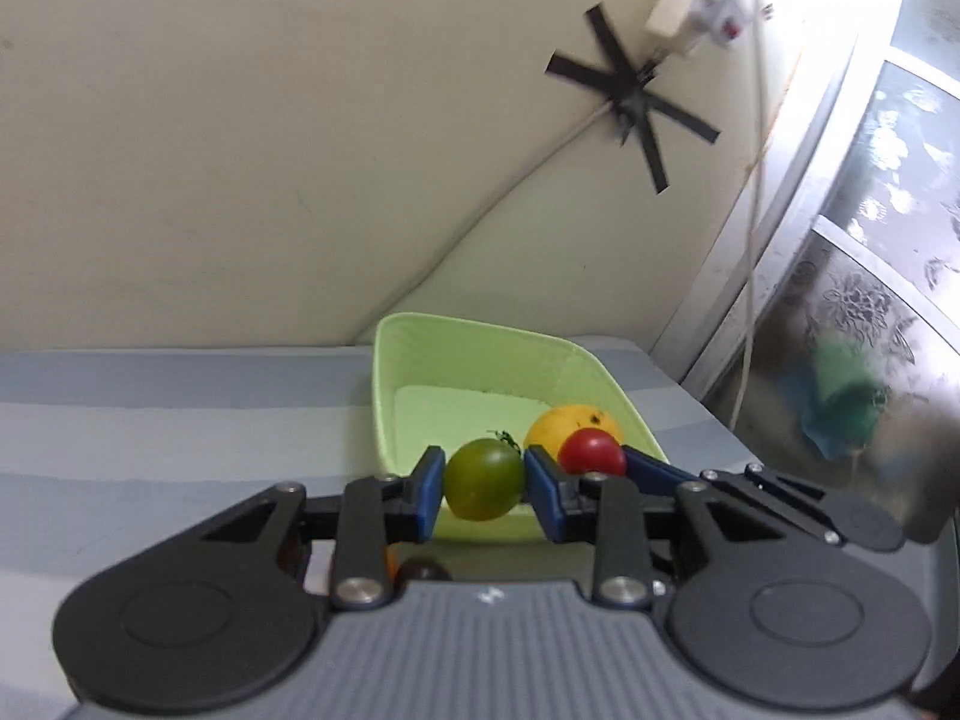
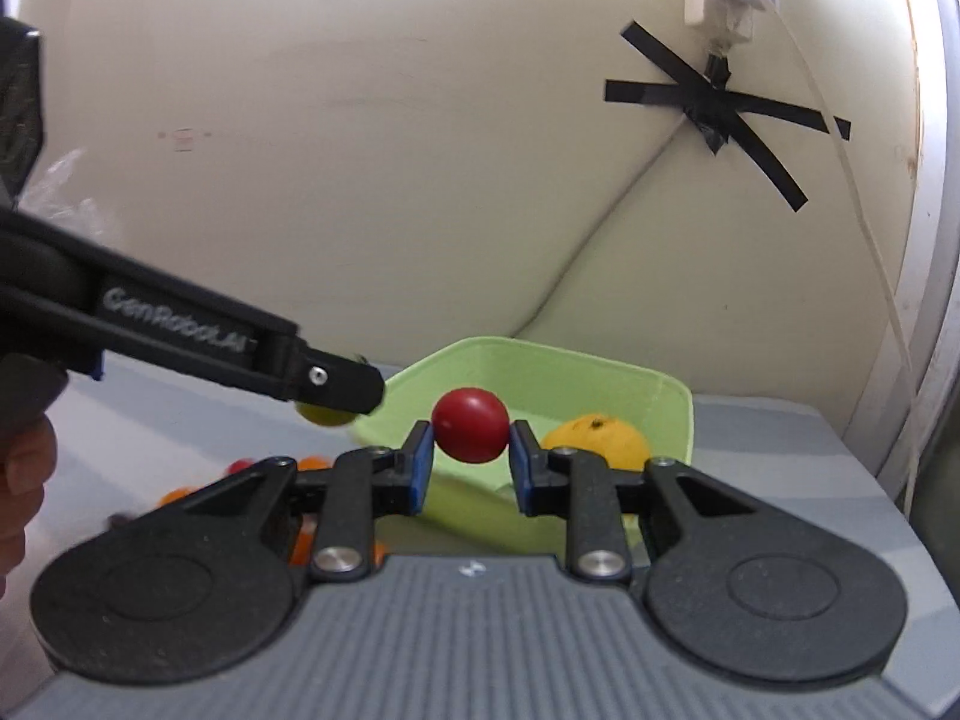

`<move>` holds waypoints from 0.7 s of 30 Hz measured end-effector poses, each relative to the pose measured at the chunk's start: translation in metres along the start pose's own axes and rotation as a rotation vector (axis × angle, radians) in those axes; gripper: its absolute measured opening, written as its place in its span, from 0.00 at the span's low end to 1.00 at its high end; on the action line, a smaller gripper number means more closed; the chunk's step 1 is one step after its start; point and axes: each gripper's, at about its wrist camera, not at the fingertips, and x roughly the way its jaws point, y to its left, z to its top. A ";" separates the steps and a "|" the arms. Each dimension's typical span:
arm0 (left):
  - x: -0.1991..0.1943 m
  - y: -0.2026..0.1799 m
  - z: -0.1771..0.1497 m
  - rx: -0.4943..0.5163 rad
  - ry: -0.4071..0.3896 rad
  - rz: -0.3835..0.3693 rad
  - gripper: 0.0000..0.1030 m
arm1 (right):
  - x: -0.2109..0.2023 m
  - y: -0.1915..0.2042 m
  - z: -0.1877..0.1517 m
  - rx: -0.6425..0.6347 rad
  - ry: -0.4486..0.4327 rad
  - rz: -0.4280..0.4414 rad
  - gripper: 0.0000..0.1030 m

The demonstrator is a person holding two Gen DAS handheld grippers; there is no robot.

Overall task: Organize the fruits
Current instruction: 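Carry the green tomato into the basin with the left tool while the right tool drops the red tomato there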

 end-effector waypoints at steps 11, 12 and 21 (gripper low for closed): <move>0.026 0.001 0.004 -0.015 0.045 -0.021 0.35 | 0.010 -0.007 -0.009 -0.011 -0.002 -0.030 0.31; 0.016 0.004 0.005 -0.026 0.025 -0.025 0.35 | 0.006 -0.007 -0.008 -0.009 -0.013 -0.030 0.31; -0.090 0.062 -0.045 -0.169 -0.103 0.046 0.35 | -0.038 0.013 -0.013 0.047 -0.012 0.115 0.30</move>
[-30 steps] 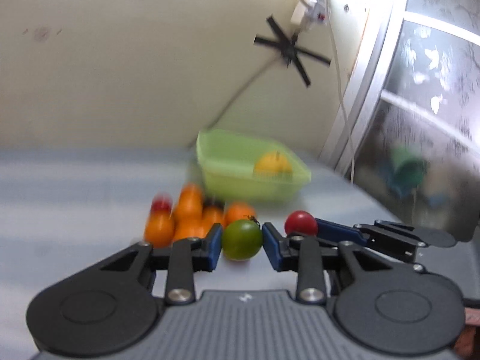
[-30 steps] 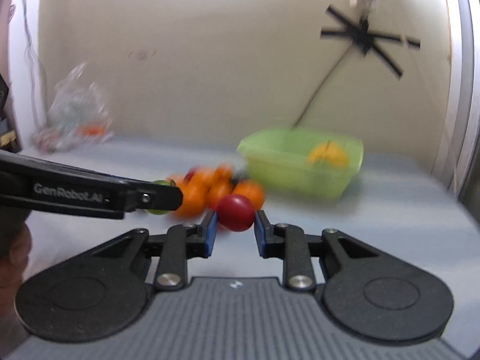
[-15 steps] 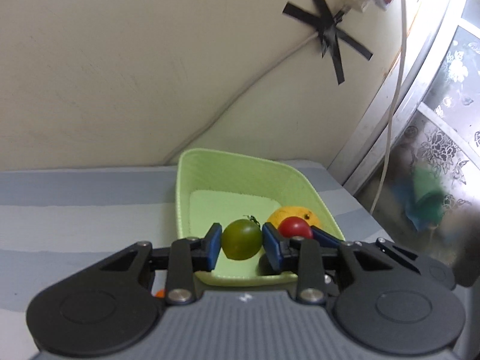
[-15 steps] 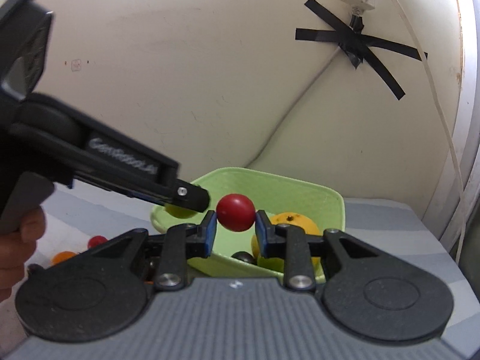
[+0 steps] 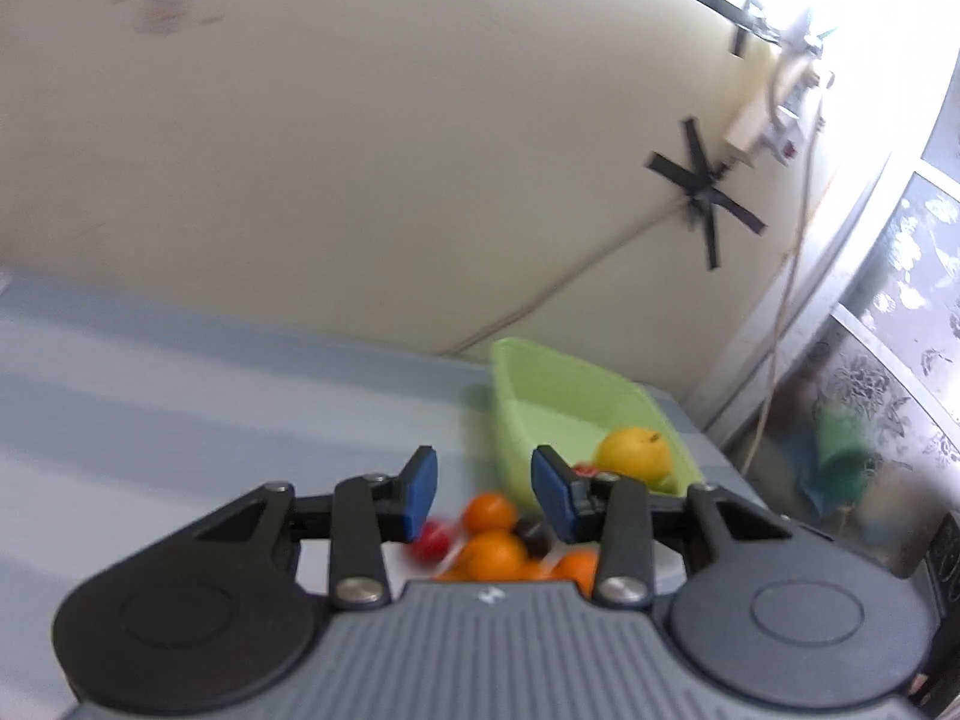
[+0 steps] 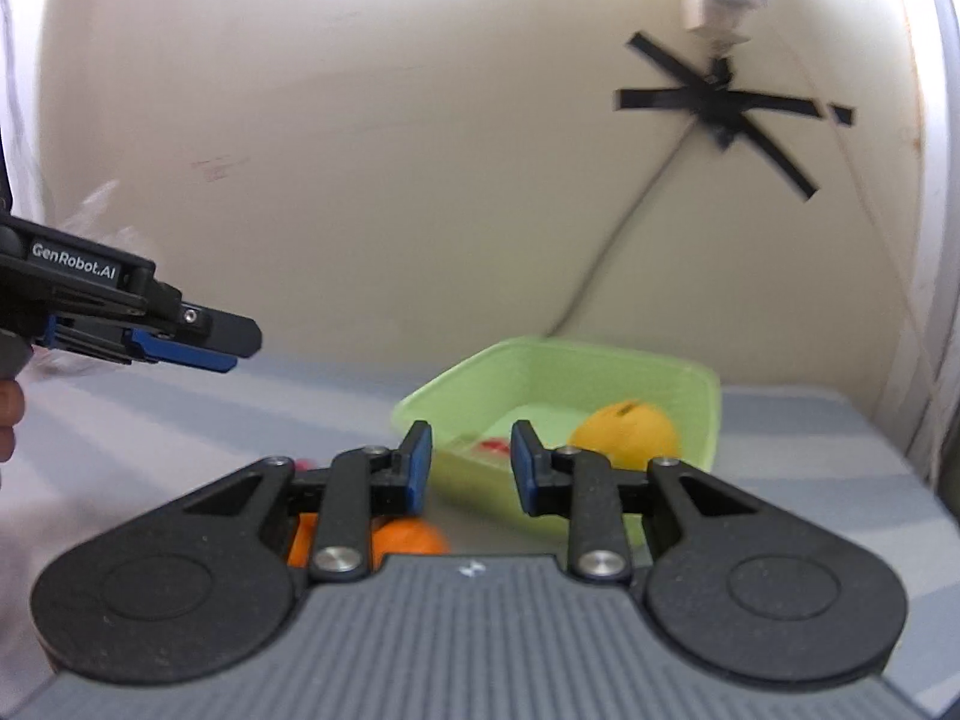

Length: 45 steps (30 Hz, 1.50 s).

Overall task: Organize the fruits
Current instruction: 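Grasp a dark plum with the left tool while the right tool grasps a mandarin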

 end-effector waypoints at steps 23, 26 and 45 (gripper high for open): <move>-0.011 0.014 -0.067 -0.006 0.088 0.042 0.45 | 0.032 0.094 -0.037 -0.321 0.135 0.097 0.40; -0.006 0.004 -0.069 0.051 0.078 0.087 0.45 | 0.013 0.090 -0.040 -0.314 0.107 0.082 0.40; -0.021 -0.049 -0.107 0.167 0.103 0.015 0.23 | -0.035 0.068 -0.062 -0.117 0.146 0.028 0.40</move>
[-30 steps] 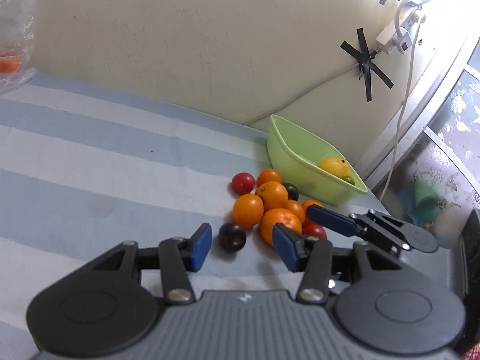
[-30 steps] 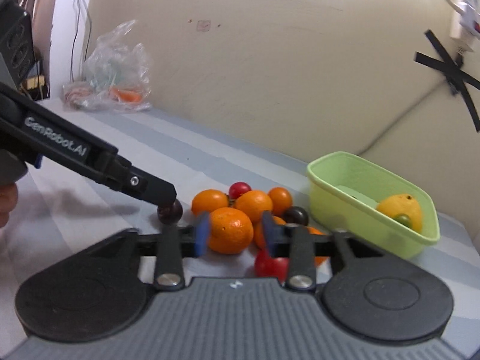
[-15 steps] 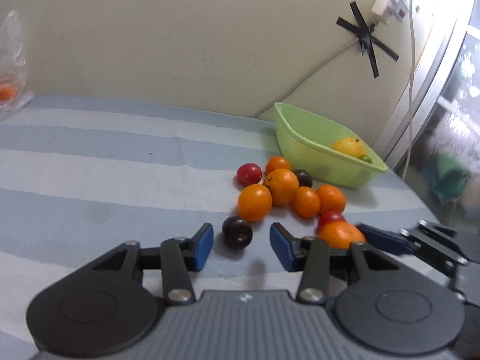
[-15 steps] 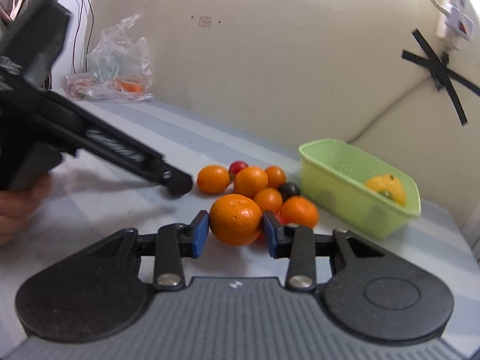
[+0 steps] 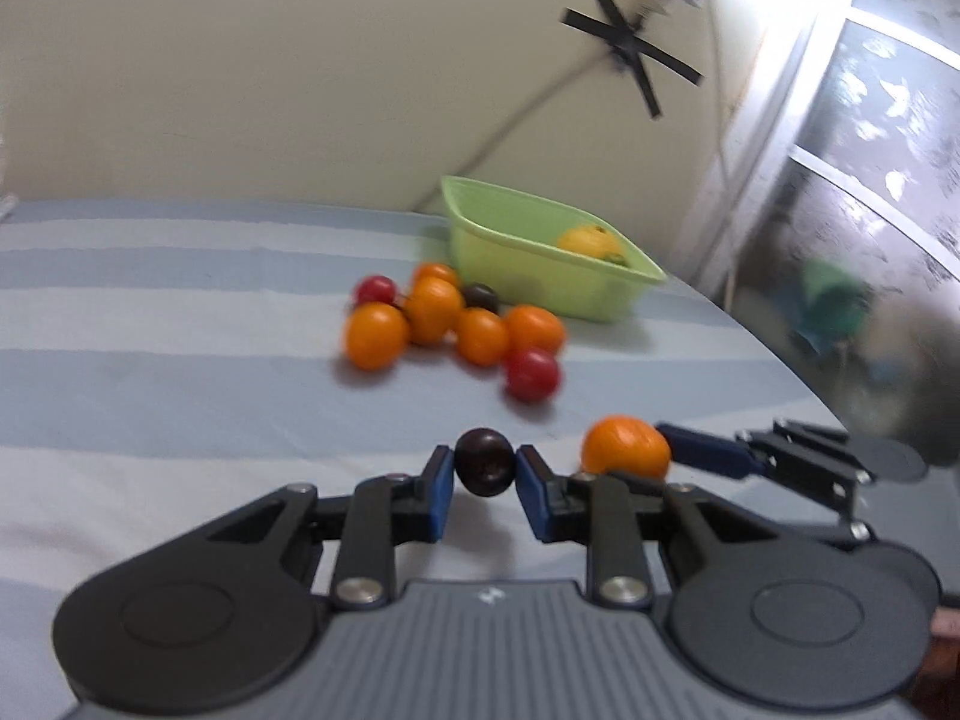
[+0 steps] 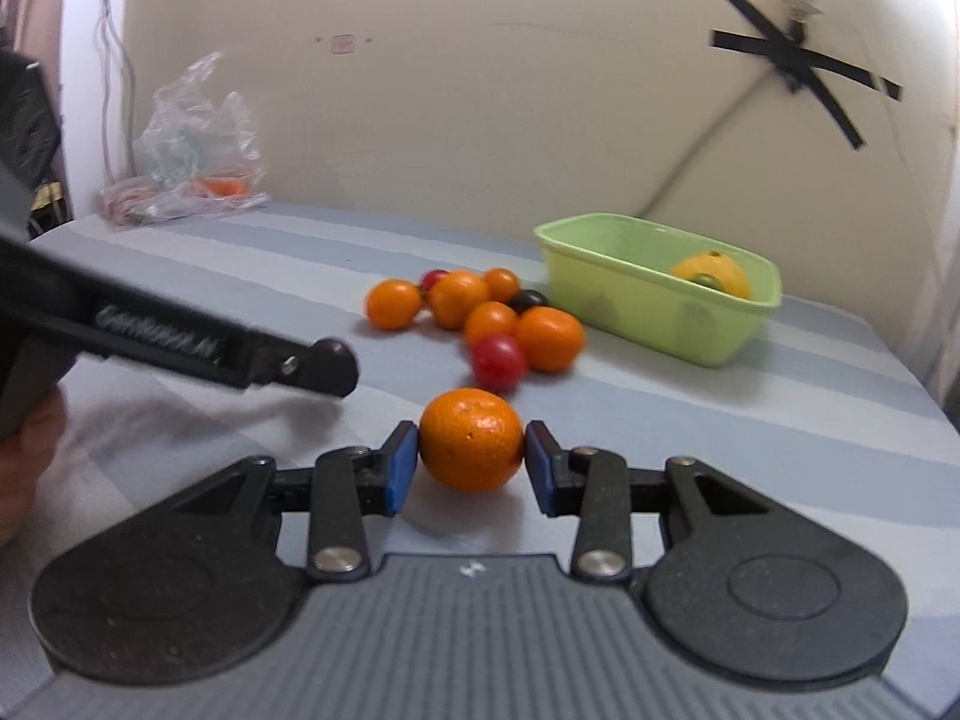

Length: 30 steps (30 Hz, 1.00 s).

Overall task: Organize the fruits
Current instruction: 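Grasp a dark plum with the left tool while the right tool grasps a mandarin, then carry the plum into the basin with the left tool while the right tool drops the mandarin there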

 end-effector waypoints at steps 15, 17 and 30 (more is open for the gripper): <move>0.009 -0.018 -0.013 0.064 -0.021 0.037 0.25 | 0.000 0.004 -0.011 -0.043 -0.006 -0.033 0.44; 0.009 -0.018 -0.013 0.063 -0.023 0.037 0.25 | 0.001 0.004 -0.011 -0.040 0.003 -0.031 0.44; 0.016 -0.017 0.027 0.025 -0.044 -0.030 0.23 | 0.000 -0.022 0.002 0.036 -0.068 -0.028 0.41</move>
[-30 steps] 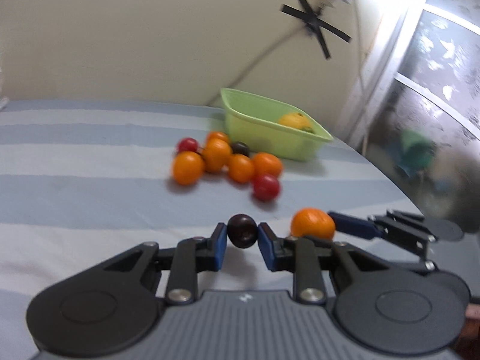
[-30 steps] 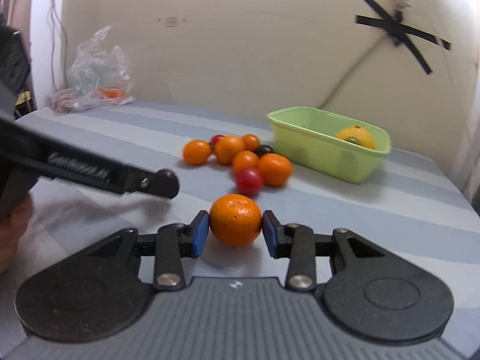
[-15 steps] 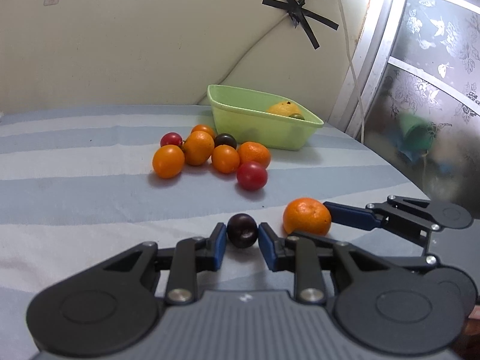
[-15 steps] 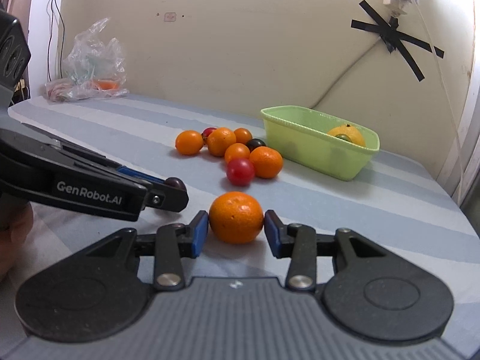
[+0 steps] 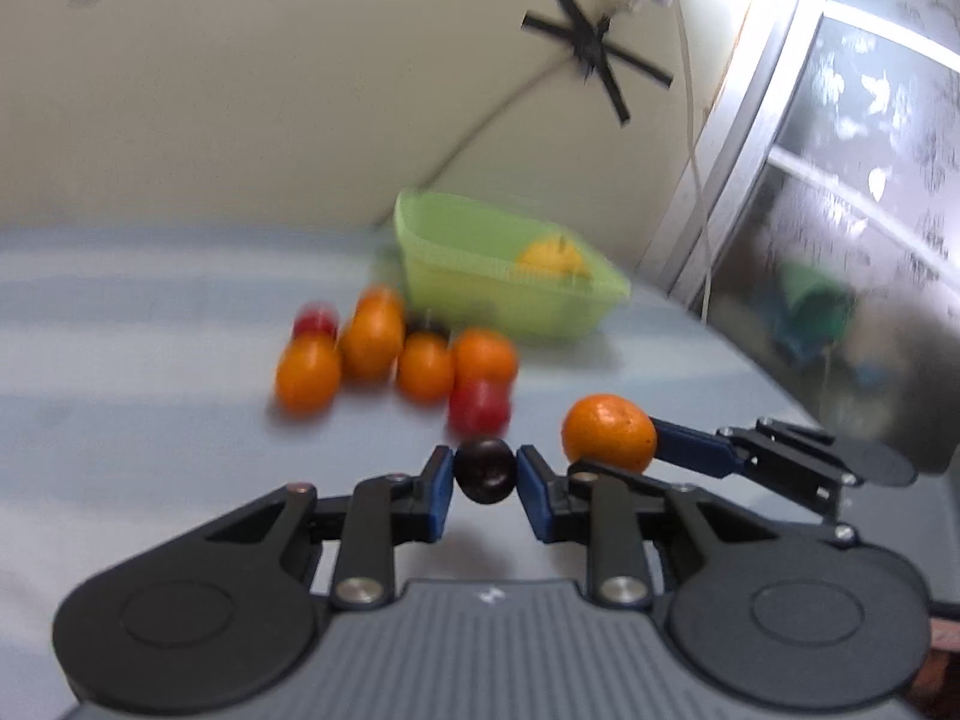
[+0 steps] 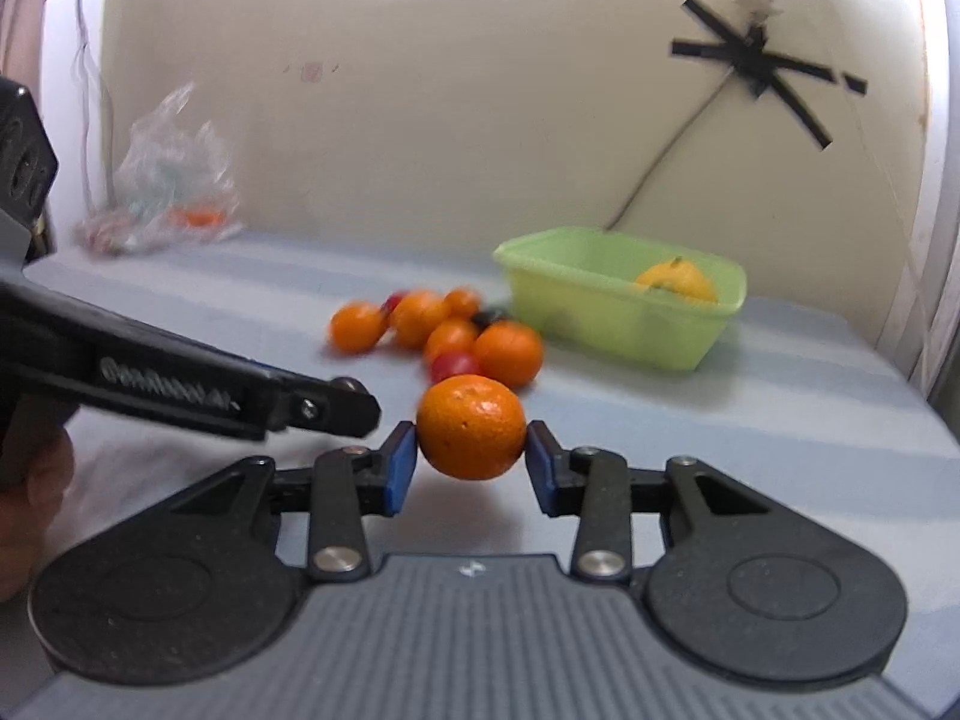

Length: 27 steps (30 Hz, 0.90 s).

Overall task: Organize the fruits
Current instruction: 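Carry the plum into the basin with the left tool while the right tool drops the mandarin there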

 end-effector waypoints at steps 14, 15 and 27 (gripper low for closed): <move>0.118 0.019 0.113 -0.044 0.063 -0.016 0.26 | 0.087 -0.081 0.067 0.059 -0.046 -0.113 0.42; 0.123 0.017 0.113 -0.042 0.070 -0.018 0.28 | 0.091 -0.081 0.065 0.058 -0.041 -0.117 0.42; 0.071 0.035 0.107 -0.078 -0.023 -0.022 0.44 | 0.062 -0.081 0.063 0.095 -0.124 -0.108 0.42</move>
